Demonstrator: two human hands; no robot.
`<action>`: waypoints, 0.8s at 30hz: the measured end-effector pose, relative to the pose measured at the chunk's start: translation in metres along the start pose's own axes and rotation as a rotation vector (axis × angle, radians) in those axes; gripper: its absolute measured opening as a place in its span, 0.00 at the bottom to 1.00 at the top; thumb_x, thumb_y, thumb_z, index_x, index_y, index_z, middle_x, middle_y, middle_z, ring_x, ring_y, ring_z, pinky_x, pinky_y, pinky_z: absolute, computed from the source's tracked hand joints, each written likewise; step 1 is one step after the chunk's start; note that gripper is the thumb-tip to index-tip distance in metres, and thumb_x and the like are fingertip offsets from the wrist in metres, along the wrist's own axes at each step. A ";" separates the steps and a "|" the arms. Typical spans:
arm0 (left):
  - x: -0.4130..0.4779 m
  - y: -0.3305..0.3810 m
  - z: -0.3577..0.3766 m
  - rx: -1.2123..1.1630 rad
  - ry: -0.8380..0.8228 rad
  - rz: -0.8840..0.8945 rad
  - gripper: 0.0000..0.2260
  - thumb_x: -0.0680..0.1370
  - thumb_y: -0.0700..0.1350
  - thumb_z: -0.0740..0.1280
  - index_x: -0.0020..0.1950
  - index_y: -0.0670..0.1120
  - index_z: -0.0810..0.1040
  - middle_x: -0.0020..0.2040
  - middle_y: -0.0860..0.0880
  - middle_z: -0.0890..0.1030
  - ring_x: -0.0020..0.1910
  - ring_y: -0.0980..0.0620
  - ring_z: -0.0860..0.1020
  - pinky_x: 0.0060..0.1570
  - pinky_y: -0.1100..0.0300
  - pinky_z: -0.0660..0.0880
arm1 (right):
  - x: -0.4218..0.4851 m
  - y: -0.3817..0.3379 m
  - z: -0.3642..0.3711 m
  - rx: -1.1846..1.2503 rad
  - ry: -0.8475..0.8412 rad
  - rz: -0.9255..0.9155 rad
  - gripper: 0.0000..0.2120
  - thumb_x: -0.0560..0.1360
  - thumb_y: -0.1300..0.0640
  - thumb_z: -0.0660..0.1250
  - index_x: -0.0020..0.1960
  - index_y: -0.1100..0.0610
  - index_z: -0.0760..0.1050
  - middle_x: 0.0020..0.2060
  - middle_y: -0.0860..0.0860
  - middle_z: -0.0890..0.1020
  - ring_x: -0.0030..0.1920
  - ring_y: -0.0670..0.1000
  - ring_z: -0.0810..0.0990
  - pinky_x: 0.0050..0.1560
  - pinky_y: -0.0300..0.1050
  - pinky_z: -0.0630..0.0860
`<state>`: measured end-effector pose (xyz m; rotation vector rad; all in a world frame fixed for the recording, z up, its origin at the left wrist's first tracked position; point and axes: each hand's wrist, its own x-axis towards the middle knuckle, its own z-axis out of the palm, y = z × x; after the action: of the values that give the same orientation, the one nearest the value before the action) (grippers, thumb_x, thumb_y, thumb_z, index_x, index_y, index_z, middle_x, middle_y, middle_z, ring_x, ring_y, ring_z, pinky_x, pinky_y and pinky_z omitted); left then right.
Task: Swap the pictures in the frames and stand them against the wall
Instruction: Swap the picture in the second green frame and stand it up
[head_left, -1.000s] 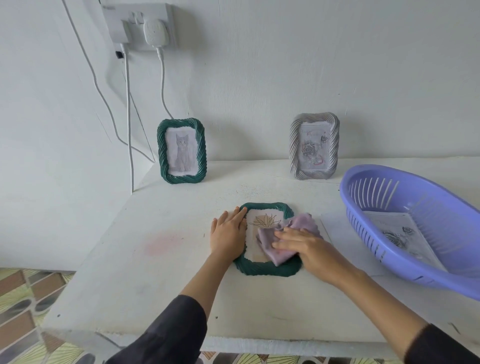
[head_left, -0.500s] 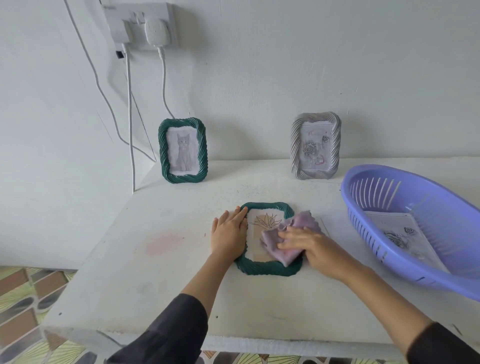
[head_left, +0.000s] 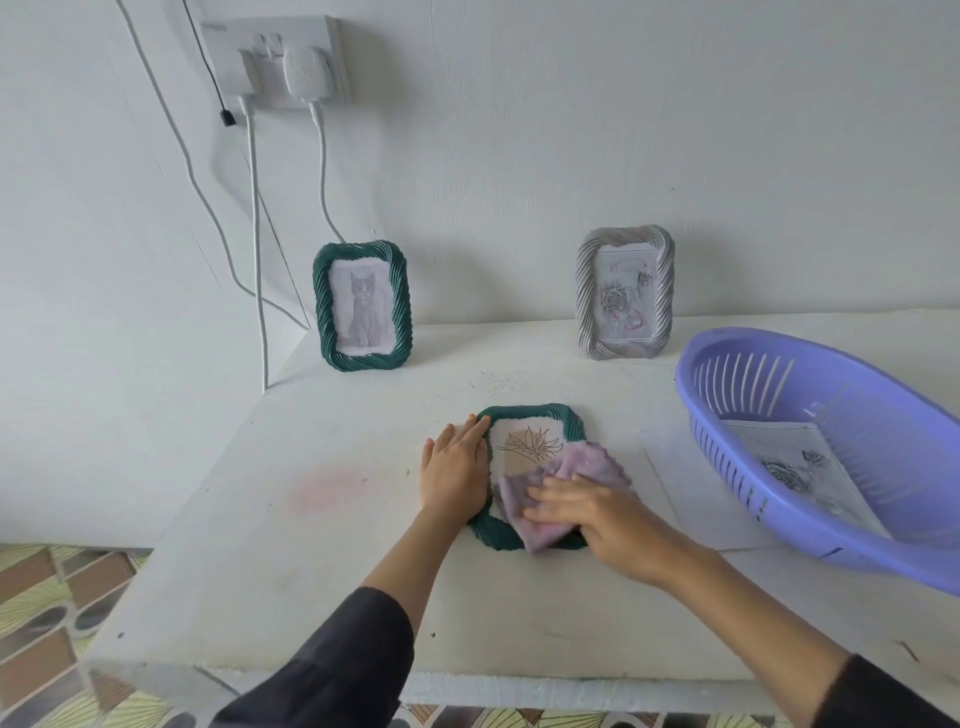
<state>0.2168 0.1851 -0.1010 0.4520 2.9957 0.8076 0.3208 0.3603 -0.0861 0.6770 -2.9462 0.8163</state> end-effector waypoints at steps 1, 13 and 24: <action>0.000 0.000 0.000 -0.001 -0.004 0.000 0.20 0.82 0.47 0.48 0.75 0.54 0.59 0.76 0.54 0.60 0.76 0.51 0.55 0.76 0.51 0.49 | -0.010 0.003 -0.004 -0.017 0.004 0.008 0.23 0.76 0.71 0.56 0.66 0.53 0.72 0.66 0.38 0.67 0.68 0.32 0.58 0.72 0.31 0.51; -0.001 0.001 -0.003 0.031 -0.039 0.010 0.20 0.82 0.47 0.47 0.75 0.55 0.58 0.76 0.55 0.59 0.76 0.51 0.55 0.75 0.51 0.49 | 0.057 0.003 -0.001 -0.080 0.105 0.152 0.24 0.76 0.72 0.58 0.67 0.54 0.70 0.71 0.50 0.66 0.73 0.46 0.60 0.75 0.40 0.50; 0.007 0.015 -0.014 -0.074 -0.021 -0.086 0.19 0.82 0.47 0.50 0.73 0.53 0.65 0.74 0.49 0.65 0.73 0.44 0.60 0.73 0.45 0.54 | 0.011 -0.003 -0.060 0.207 0.381 0.407 0.21 0.76 0.69 0.57 0.64 0.55 0.74 0.59 0.53 0.80 0.50 0.55 0.80 0.55 0.50 0.76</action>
<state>0.2129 0.1922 -0.0809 0.3250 2.9308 0.8967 0.3057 0.3828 -0.0311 -0.0886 -2.6945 1.1387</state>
